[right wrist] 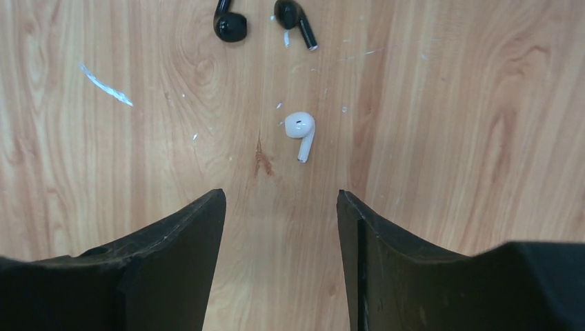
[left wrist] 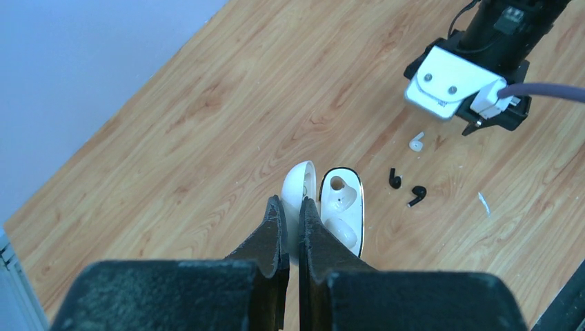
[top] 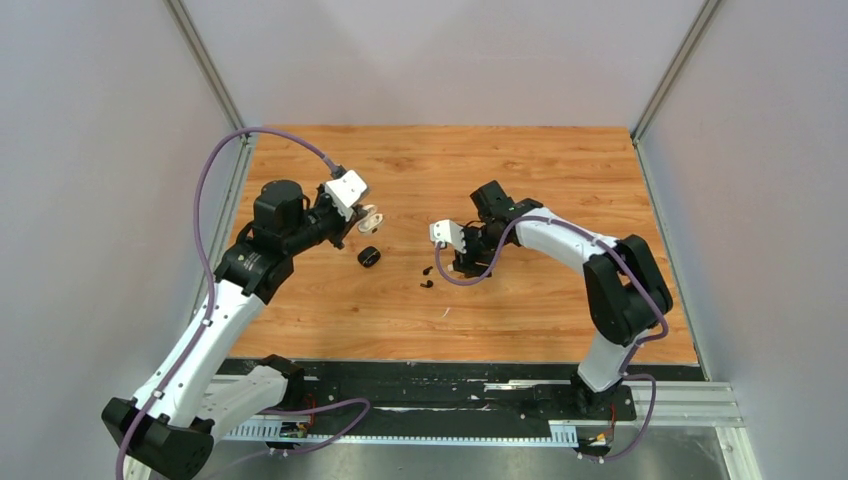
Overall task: Insert the wireless bluetooth earbuds into the charging case
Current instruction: Rotate the right earbud at the center of the board.
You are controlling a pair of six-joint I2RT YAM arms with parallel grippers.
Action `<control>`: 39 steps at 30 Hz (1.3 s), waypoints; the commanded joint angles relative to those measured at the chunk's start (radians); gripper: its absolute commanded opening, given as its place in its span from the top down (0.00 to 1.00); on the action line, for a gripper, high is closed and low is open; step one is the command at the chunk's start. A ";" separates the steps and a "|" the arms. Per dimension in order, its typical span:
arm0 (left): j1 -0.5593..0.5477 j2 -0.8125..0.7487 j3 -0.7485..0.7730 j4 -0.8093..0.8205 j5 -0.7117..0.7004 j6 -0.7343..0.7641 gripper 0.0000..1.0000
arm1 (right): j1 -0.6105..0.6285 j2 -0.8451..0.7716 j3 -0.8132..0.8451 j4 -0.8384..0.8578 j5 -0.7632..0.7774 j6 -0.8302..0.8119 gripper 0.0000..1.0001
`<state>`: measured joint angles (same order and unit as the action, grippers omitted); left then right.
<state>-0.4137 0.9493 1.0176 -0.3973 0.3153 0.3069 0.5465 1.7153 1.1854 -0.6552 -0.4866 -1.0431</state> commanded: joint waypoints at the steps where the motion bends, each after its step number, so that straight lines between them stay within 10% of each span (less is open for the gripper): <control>1: 0.019 -0.014 0.055 -0.029 0.030 0.027 1.00 | 0.000 0.071 0.079 -0.040 -0.030 -0.222 0.40; 39: 0.089 -0.053 -0.030 0.081 0.081 -0.133 1.00 | 0.102 0.264 0.217 -0.330 -0.013 -0.066 0.61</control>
<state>-0.3309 0.9195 0.9932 -0.3706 0.3740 0.2070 0.6395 2.0026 1.4166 -0.9272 -0.4808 -1.1477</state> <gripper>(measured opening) 0.029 0.399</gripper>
